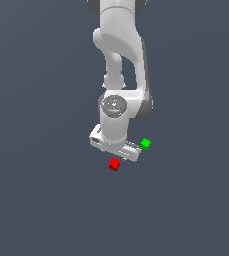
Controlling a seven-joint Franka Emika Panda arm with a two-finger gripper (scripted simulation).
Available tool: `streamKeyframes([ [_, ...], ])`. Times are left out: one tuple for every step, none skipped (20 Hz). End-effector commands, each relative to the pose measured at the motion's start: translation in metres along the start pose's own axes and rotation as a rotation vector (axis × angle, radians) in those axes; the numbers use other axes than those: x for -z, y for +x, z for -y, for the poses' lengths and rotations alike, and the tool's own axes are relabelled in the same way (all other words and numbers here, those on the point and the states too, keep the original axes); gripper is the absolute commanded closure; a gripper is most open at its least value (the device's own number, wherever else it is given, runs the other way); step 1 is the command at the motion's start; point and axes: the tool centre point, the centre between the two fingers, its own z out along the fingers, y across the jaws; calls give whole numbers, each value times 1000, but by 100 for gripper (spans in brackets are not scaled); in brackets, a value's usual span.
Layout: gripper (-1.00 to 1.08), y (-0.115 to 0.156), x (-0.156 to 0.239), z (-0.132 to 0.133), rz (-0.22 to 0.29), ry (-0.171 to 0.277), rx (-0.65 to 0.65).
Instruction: Stack the red cube on top of the green cube.
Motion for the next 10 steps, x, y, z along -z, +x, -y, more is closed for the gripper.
streamKeyframes([
  [-92,5,-7,3,-3,1,-46],
  [-92,6,-9,4,-3,1,-60],
  [-92,8,-12,5,-4,1,-73],
  [-92,9,-13,6,-4,1,-85],
  [-92,10,-15,6,-4,1,-95],
  [-92,11,-16,7,-5,1,-104],
  [-92,12,-18,7,-5,1,-111],
  [-92,13,-19,8,-5,1,-117],
  [-92,14,-19,8,-5,2,-122],
  [-92,14,-20,8,-5,2,-125],
])
